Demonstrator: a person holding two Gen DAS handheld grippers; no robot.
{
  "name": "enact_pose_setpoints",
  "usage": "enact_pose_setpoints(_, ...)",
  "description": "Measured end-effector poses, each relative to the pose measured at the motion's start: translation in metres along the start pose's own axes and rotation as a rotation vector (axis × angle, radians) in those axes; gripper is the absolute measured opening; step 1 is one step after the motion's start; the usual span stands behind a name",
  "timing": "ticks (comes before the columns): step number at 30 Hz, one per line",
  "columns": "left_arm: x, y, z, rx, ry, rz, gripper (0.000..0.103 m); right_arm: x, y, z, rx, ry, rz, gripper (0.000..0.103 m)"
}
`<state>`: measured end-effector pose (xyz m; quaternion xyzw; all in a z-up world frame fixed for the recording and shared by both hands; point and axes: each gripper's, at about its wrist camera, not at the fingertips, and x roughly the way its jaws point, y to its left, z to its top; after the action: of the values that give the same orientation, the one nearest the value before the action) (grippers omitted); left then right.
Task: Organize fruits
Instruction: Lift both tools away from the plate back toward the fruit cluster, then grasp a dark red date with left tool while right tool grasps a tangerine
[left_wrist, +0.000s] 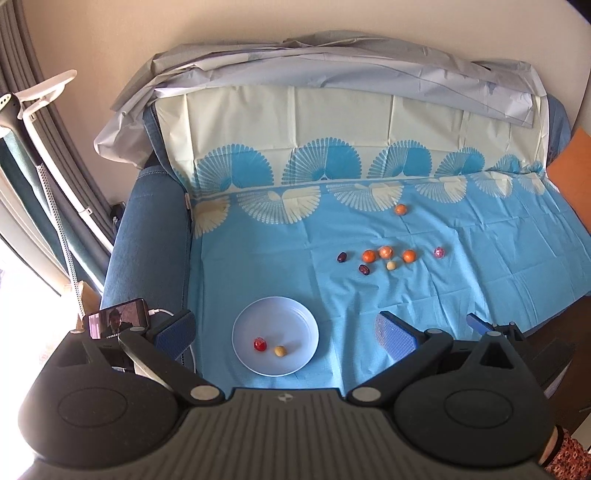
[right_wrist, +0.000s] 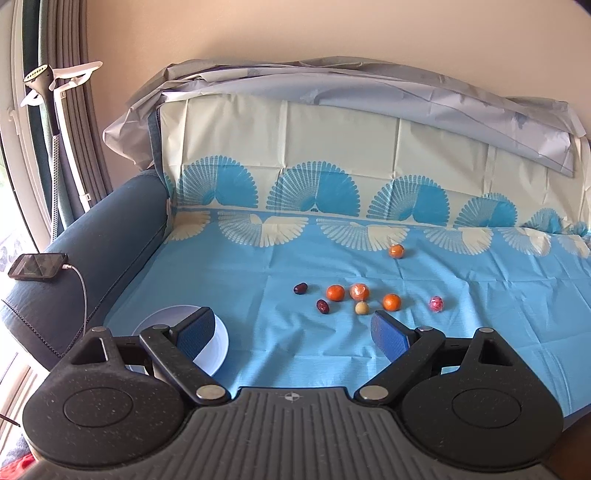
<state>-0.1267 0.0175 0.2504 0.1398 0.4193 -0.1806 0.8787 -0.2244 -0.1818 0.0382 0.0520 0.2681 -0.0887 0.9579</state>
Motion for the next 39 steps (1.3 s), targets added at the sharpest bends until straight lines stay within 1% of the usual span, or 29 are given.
enact_pose_setpoints(4,0.003,0.008,0.009,-0.043,-0.014,-0.009,0.103,0.002,-0.006,0.0,0.001,-0.013,-0.017,0.092)
enact_pose_setpoints(7,0.008,0.003,0.014,-0.052,0.001,-0.045,0.103,0.005,-0.014,-0.002,0.018,-0.008,-0.026,0.092)
enact_pose_setpoints(9,0.013,-0.005,0.018,-0.05,0.006,-0.055,0.103,0.008,-0.019,-0.003,0.028,-0.004,-0.034,0.092)
enact_pose_setpoints(12,0.021,-0.018,0.026,-0.026,0.015,-0.054,0.103,0.013,-0.028,-0.002,0.045,0.001,-0.044,0.092)
enact_pose_setpoints(16,0.028,-0.043,0.037,0.036,-0.003,-0.057,0.103,0.017,-0.044,-0.003,0.068,-0.005,-0.054,0.092)
enact_pose_setpoints(18,0.036,-0.051,0.04,0.045,0.005,-0.052,0.103,0.022,-0.053,-0.006,0.075,0.007,-0.066,0.092)
enact_pose_setpoints(20,0.044,-0.059,0.046,0.047,0.014,-0.079,0.103,0.028,-0.065,-0.009,0.097,0.022,-0.082,0.092)
enact_pose_setpoints(22,0.051,-0.067,0.053,0.054,0.004,-0.078,0.103,0.033,-0.078,-0.012,0.124,0.031,-0.097,0.092)
enact_pose_setpoints(23,0.057,-0.071,0.056,0.056,0.011,-0.081,0.103,0.036,-0.084,-0.013,0.135,0.032,-0.103,0.092)
enact_pose_setpoints(26,0.079,-0.085,0.065,0.069,0.012,-0.128,0.103,0.05,-0.103,-0.017,0.167,0.028,-0.128,0.092)
enact_pose_setpoints(28,0.105,-0.097,0.068,0.092,0.027,-0.145,0.103,0.063,-0.118,-0.019,0.198,0.02,-0.143,0.093)
enact_pose_setpoints(29,0.128,-0.104,0.067,0.102,0.033,-0.149,0.103,0.07,-0.125,-0.02,0.211,0.02,-0.15,0.093)
enact_pose_setpoints(30,0.152,-0.111,0.067,0.109,0.056,-0.139,0.103,0.08,-0.133,-0.021,0.224,0.021,-0.155,0.093)
enact_pose_setpoints(31,0.178,-0.116,0.065,0.102,0.102,-0.123,0.103,0.09,-0.141,-0.023,0.236,0.025,-0.162,0.093)
enact_pose_setpoints(32,0.206,-0.121,0.063,0.1,0.14,-0.137,0.103,0.102,-0.149,-0.024,0.249,0.034,-0.174,0.093)
enact_pose_setpoints(33,0.234,-0.124,0.061,0.099,0.161,-0.164,0.103,0.113,-0.156,-0.026,0.261,0.038,-0.177,0.094)
enact_pose_setpoints(35,0.288,-0.128,0.055,0.084,0.188,-0.17,0.103,0.137,-0.17,-0.03,0.278,0.05,-0.19,0.094)
enact_pose_setpoints(37,0.342,-0.13,0.049,0.07,0.225,-0.208,0.103,0.167,-0.18,-0.035,0.275,0.062,-0.204,0.094)
enact_pose_setpoints(38,0.368,-0.132,0.047,0.06,0.243,-0.2,0.103,0.181,-0.184,-0.038,0.272,0.067,-0.211,0.094)
enact_pose_setpoints(39,0.391,-0.133,0.043,0.055,0.245,-0.181,0.103,0.194,-0.186,-0.041,0.266,0.071,-0.215,0.094)
